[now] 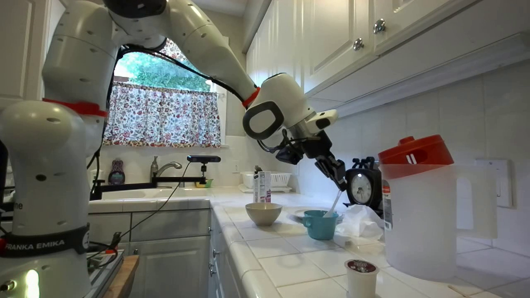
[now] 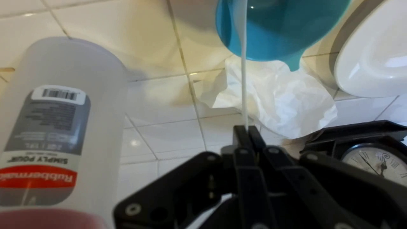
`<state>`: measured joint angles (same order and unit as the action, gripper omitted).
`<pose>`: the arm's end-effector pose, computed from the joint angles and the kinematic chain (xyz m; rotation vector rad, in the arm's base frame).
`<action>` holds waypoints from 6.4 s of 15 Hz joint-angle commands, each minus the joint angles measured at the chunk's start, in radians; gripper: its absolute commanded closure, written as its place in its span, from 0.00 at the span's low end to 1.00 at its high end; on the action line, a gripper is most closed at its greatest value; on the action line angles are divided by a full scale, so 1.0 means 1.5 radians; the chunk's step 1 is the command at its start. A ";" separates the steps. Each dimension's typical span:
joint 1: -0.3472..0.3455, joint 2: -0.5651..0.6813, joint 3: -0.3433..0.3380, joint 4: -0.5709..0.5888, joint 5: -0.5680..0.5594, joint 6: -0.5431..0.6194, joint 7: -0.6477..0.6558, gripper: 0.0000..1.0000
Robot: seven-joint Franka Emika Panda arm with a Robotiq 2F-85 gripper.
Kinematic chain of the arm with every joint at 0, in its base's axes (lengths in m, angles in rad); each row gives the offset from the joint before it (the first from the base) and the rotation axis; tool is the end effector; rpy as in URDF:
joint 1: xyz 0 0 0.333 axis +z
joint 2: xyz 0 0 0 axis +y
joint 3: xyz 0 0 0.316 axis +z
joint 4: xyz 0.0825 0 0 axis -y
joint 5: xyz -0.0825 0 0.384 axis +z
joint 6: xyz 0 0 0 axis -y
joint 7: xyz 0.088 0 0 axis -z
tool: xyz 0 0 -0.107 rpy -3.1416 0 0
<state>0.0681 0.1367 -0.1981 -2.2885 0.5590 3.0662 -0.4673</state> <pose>0.5545 -0.1134 0.3609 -2.9602 0.2909 -1.0102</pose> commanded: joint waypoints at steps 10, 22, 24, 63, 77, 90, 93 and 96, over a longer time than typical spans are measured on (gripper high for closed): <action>-0.008 -0.023 0.124 -0.007 0.047 0.071 -0.031 0.99; -0.063 -0.029 0.113 -0.054 0.061 0.069 -0.027 0.99; -0.068 -0.025 0.111 -0.046 0.053 0.076 -0.029 0.99; -0.146 0.038 0.253 0.029 0.083 0.079 -0.106 0.99; -0.228 0.023 0.358 -0.013 0.148 0.087 -0.135 0.99; -0.301 0.042 0.404 0.011 0.147 0.083 -0.146 0.99; -0.323 0.046 0.439 0.018 0.164 0.085 -0.151 0.99; -0.360 0.057 0.494 0.029 0.207 0.090 -0.164 0.99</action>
<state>-0.4070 0.1900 0.4597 -2.2783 0.7911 3.1856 -0.6418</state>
